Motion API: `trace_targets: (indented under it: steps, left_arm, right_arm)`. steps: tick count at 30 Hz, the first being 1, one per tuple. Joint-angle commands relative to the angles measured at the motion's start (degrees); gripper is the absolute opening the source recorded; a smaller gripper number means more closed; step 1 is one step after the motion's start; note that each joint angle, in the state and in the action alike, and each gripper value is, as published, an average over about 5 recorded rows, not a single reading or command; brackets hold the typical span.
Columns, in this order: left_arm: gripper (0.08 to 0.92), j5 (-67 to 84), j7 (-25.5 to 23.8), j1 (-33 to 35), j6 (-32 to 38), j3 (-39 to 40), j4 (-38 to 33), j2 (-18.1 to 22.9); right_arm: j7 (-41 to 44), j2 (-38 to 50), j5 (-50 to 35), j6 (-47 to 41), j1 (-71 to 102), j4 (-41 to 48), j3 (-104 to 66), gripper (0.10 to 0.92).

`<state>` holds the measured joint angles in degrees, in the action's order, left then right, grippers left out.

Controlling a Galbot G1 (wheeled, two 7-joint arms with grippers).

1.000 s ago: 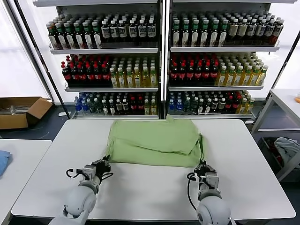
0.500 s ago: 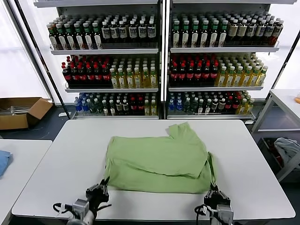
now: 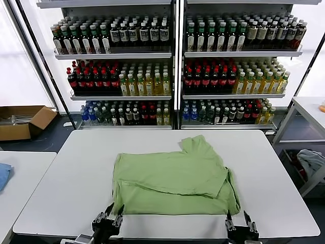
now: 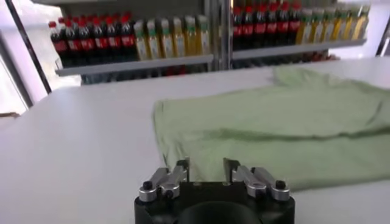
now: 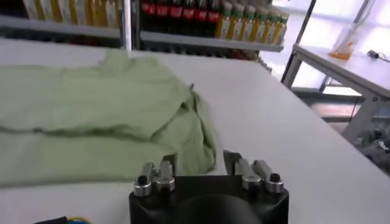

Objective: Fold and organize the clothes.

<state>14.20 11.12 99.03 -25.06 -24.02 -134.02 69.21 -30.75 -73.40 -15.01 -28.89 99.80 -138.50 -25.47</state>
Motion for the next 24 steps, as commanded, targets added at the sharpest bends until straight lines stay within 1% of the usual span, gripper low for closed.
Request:
trace_targets:
  steps: [1, 4, 8, 11, 13, 15, 18, 21, 24]
  left_arm:
    - [0.555, 0.5, 0.1, -7.2, -0.1, -2.6, -4.4, 1.2]
    - [0.642, 2.8, -1.3, -14.8, -0.2, -4.2, 0.6, 0.3]
    - [0.759, 7.5, -3.7, -27.1, -2.0, -3.6, 9.6, -0.9]
    - [0.810, 10.8, -6.4, -34.9, -5.1, -1.5, 16.8, -2.5]
    - [0.818, 12.0, -7.9, -39.4, -6.9, 0.7, 21.2, -3.9]
    - [0.822, 12.2, -8.9, -43.8, -7.7, 3.2, 25.7, -4.9]
    - [0.823, 11.8, -9.1, -49.1, -8.0, 6.3, 32.6, -5.5]
    - [0.823, 11.6, -8.6, -52.3, -8.0, 8.1, 37.7, -5.0]
    - [0.823, 11.5, -8.1, -54.1, -8.0, 9.3, 41.1, -4.4]
  right_arm:
    - [3.7, 1.7, -6.8, 0.3, -17.2, 2.8, -8.1, 0.771]
    - [9.9, 6.3, -9.4, -0.7, -25.8, 10.0, -7.8, 0.814]
    - [16.3, 14.6, -16.5, -3.6, -36.1, 18.2, -3.7, 0.822]
    - [19.6, 20.7, -20.0, -4.2, -45.3, 26.2, 3.1, 0.823]
    - [19.5, 22.6, -21.5, -4.3, -51.3, 32.1, 8.3, 0.823]
    - [18.5, 22.7, -22.3, -4.2, -55.7, 37.1, 12.6, 0.823]
    - [17.3, 20.5, -21.7, -4.2, -60.8, 44.0, 17.0, 0.823]
    - [16.8, 16.6, -20.0, -4.2, -64.8, 49.8, 19.1, 0.823]
    - [17.1, 12.3, -18.3, -4.1, -68.2, 55.6, 20.1, 0.823]
